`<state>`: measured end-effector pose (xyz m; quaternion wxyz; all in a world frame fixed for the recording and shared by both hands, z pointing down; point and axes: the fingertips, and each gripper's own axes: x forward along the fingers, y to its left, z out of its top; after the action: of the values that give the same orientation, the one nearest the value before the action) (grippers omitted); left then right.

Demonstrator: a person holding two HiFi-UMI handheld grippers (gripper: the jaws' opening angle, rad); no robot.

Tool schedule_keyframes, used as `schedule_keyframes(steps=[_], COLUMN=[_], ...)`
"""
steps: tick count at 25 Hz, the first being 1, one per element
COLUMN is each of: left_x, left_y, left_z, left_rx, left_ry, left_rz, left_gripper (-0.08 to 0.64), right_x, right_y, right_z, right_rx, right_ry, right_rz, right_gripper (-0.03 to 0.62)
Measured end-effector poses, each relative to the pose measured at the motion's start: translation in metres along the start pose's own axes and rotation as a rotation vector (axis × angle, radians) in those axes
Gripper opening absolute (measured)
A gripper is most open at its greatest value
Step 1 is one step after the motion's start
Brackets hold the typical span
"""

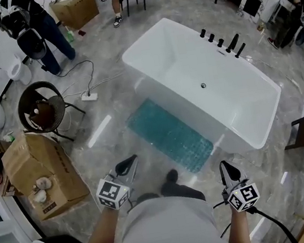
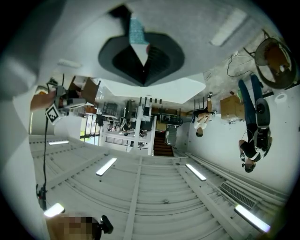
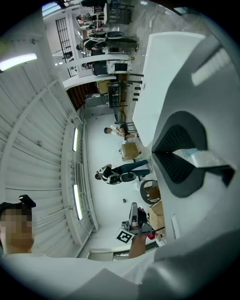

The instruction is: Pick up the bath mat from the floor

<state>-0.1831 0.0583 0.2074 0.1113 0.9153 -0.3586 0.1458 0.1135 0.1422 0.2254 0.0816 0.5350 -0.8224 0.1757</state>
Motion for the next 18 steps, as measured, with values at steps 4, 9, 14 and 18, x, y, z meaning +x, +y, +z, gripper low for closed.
schedule_keyframes(steps=[4,9,14,18], left_x=[0.024,0.043,0.056,0.067], left_y=[0.006,0.007,0.012,0.023], left_z=[0.006,0.009,0.008,0.008], left_rx=[0.006,0.009,0.016,0.031], left_ry=[0.015,0.027,0.051,0.070], left_rz=[0.025,0.037,0.025,-0.006], left_gripper=[0.002,0.002,0.002,0.002], right_x=[0.007,0.009,0.010,0.017], right_y=[-0.023,-0.048,-0.062,-0.062], right_z=[0.002,0.004,-0.002,-0.005], right_rx=[0.007,0.022,0.053,0.071], right_ry=[-0.001,-0.007,-0.005,0.009], right_rz=[-0.003,-0.035,-0.078,-0.137], right_gripper=[0.005,0.005,0.005,0.005])
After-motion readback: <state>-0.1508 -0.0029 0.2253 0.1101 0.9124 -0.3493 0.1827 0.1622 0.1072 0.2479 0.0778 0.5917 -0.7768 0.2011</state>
